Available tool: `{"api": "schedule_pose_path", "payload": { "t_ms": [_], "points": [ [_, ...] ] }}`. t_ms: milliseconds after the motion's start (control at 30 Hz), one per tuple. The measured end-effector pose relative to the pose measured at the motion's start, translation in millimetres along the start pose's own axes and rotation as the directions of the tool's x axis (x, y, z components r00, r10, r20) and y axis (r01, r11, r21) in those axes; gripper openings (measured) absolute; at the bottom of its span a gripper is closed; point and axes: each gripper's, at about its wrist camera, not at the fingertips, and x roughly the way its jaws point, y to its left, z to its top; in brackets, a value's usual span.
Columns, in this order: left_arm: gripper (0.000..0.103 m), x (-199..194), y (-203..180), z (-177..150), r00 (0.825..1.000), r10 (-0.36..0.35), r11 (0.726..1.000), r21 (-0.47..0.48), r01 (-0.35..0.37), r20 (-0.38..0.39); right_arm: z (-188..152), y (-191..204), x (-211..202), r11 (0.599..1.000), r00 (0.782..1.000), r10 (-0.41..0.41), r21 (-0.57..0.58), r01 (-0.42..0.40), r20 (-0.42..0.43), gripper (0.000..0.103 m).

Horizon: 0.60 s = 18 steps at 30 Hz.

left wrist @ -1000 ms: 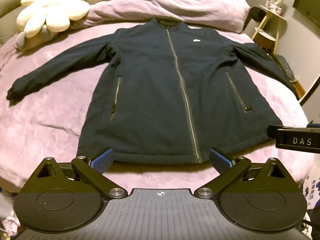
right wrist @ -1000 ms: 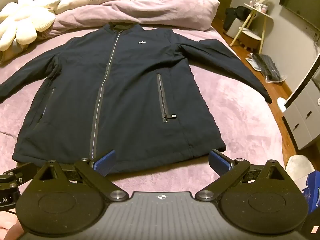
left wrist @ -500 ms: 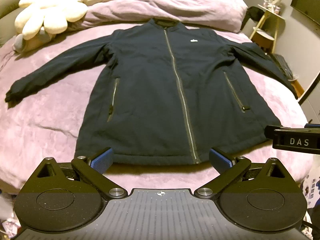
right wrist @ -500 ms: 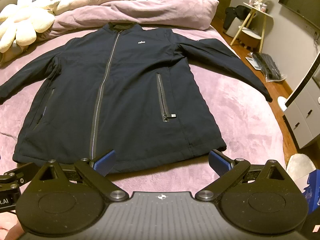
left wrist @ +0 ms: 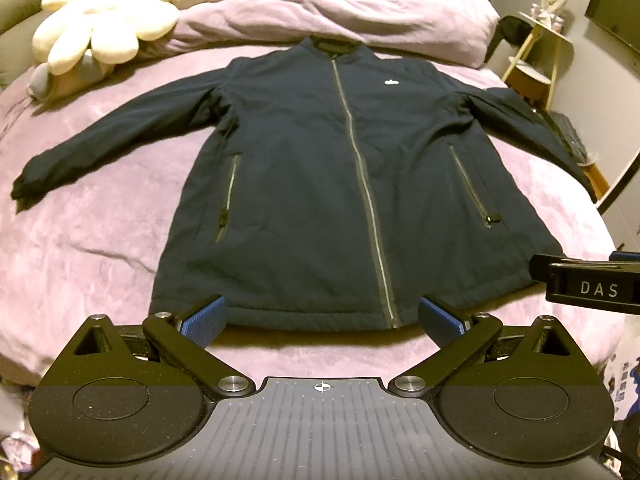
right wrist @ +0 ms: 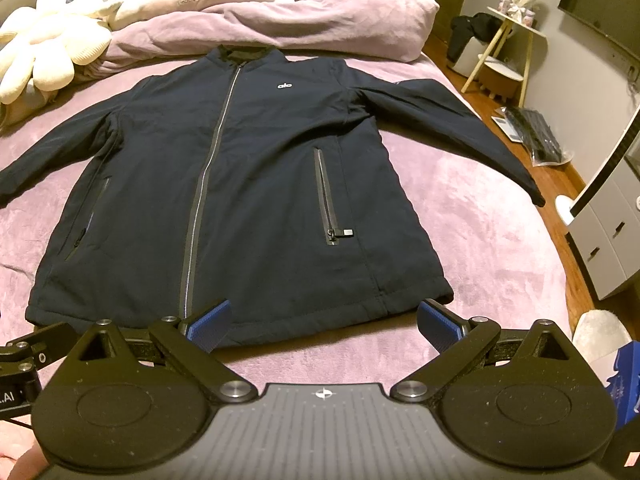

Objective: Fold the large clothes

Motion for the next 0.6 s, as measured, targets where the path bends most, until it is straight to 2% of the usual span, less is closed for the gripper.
{"api": "schedule_pose_path", "payload": {
  "t_ms": [600],
  "points": [
    [0.103, 0.7, -0.4, 1.4, 1.0, 0.005, 1.0, -0.003, -0.005, -0.003, 2.3, 1.1, -0.6, 1.0, 1.0, 0.001, -0.007, 0.0, 0.003, 0.099]
  ]
}}
